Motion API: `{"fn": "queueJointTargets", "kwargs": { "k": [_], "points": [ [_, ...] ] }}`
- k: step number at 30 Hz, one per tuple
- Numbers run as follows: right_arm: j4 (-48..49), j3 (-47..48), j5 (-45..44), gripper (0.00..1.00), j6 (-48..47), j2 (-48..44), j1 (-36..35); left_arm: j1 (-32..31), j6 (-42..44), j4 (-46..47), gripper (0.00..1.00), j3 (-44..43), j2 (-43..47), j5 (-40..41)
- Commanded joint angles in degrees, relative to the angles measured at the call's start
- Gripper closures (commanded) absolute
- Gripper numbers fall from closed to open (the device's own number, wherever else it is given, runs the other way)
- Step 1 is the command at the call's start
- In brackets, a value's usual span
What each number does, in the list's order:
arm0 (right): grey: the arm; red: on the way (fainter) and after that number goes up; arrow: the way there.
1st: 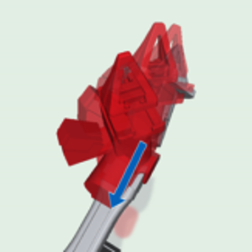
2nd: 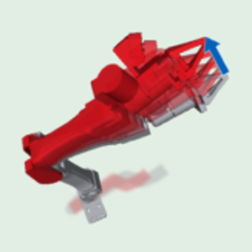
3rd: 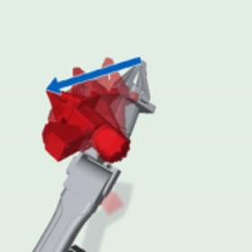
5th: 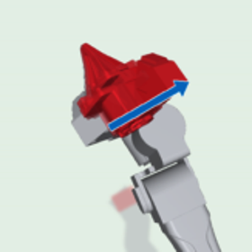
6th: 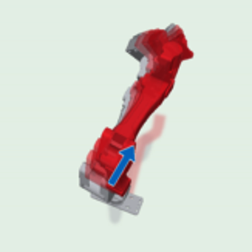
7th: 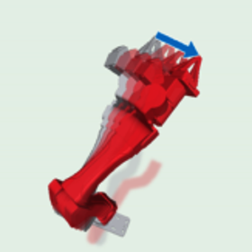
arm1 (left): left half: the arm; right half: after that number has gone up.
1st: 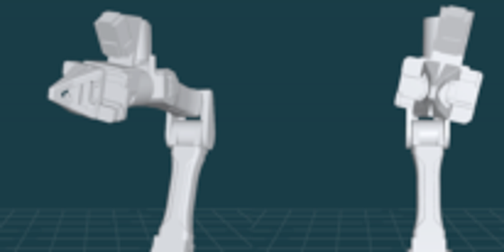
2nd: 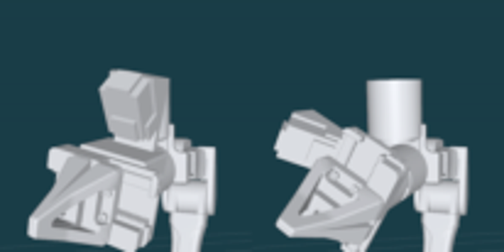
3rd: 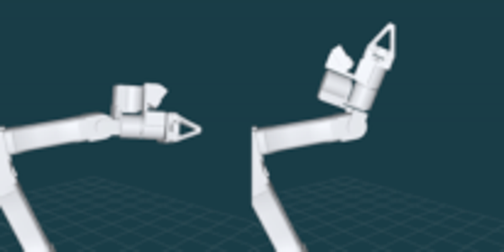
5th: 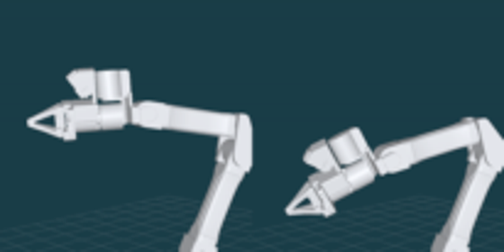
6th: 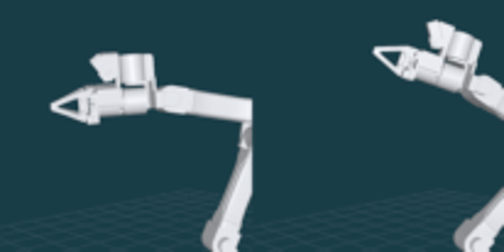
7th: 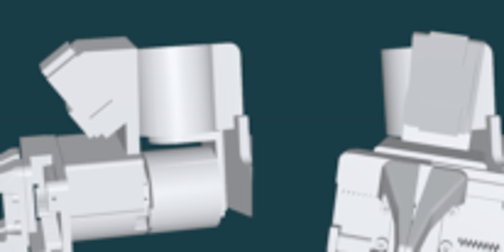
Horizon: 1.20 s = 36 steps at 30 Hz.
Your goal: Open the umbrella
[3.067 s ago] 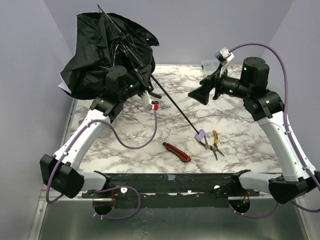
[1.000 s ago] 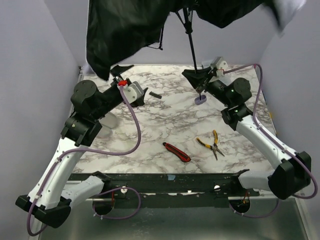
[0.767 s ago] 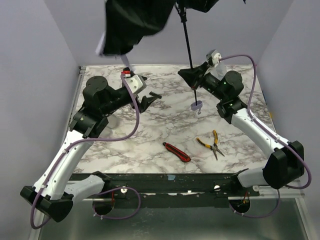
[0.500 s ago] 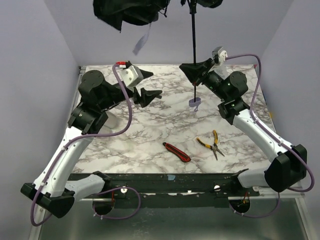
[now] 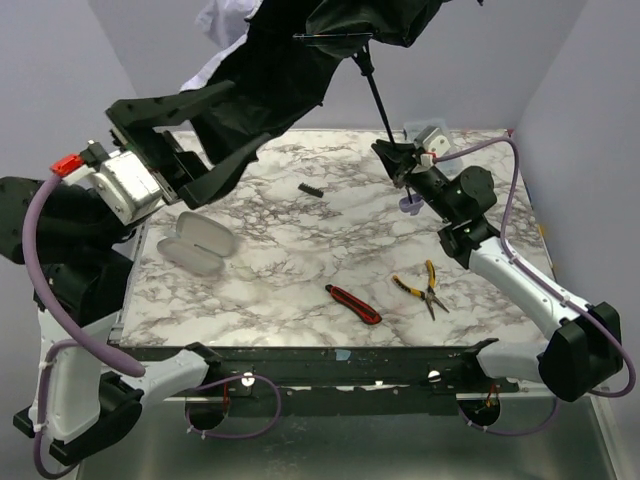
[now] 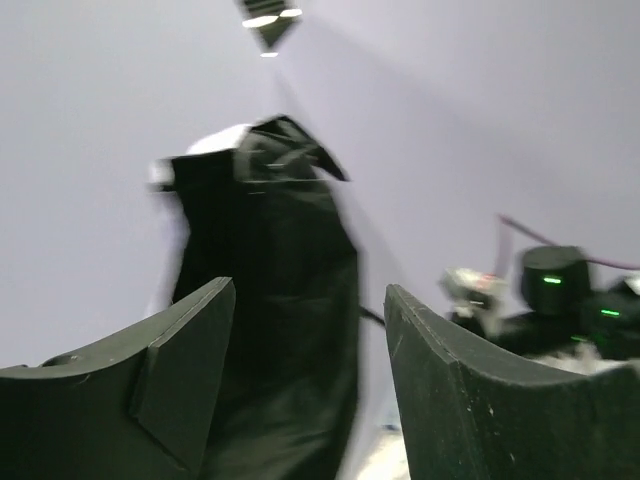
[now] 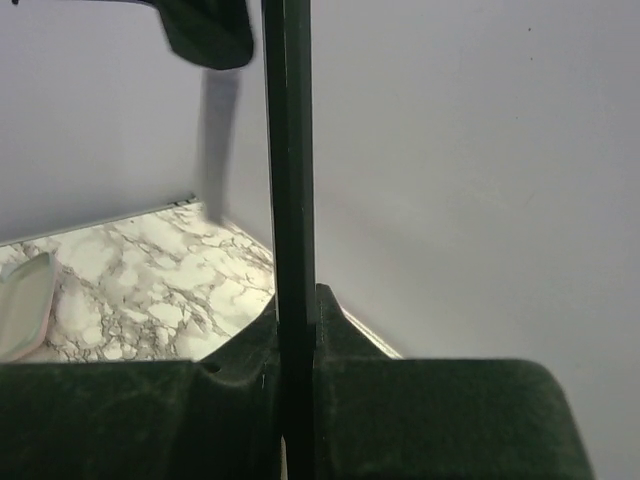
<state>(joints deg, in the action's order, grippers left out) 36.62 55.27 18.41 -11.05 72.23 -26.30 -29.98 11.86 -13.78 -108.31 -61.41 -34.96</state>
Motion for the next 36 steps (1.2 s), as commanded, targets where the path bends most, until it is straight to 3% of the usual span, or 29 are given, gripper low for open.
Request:
{"fn": "queueJointTargets", "kwargs": {
  "k": [1,5,12,15,18,22,26,31,32,34,36],
  "points": [
    [2.29,-0.19,-1.8,1.0,-0.74,-3.17,-0.41,-0.35,13.98,0.83,0.38,1.2,-0.59,20.39],
    [-0.11,0.02,-0.77,1.0,-0.79,-3.24,-0.4,-0.35,22.11,1.01,0.36,1.13,-2.56,24.27],
    [-4.64,-0.65,-0.98,1.0,-1.29,-3.19,-0.52,-0.42,20.62,2.95,0.36,-1.36,-6.44,24.05],
    [-6.03,-0.89,-1.85,1.0,-0.94,-2.46,-0.78,-0.65,19.69,5.37,0.5,-3.04,-7.48,20.05],
    [-7.61,-0.3,-3.3,1.0,0.34,-0.55,-1.39,-1.58,18.85,6.98,0.83,-3.48,-7.32,9.22],
    [-9.21,1.41,-6.41,1.0,4.25,2.65,-2.1,-6.44,17.76,5.05,1.0,-4.0,-7.1,1.16],
    [-16.17,5.7,-8.38,1.0,10.81,6.66,-2.17,-11.78,22.24,2.06,1.0,-0.7,-5.65,-1.86],
    [-21.23,9.33,-6.12,1.0,20.4,7.55,-2.17,-14.3,25.34,-1.81,1.0,2.95,-4.78,2.91],
    [-21.33,9.66,-5.43,1.0,22.3,7.13,-2.12,-14.32,25.21,-1.06,0.96,3.82,-4.69,6.33],
    [-21.23,10.34,-3.72,1.0,26.07,6.33,-2.17,-14.33,24.62,0.38,0.78,5.16,-4.53,12.71],
    [-20.71,11.53,-1.81,1.0,30.25,6.09,-2.15,-14.32,26.6,-0.64,0.6,7.2,-3.16,13.06]
  ]
}}
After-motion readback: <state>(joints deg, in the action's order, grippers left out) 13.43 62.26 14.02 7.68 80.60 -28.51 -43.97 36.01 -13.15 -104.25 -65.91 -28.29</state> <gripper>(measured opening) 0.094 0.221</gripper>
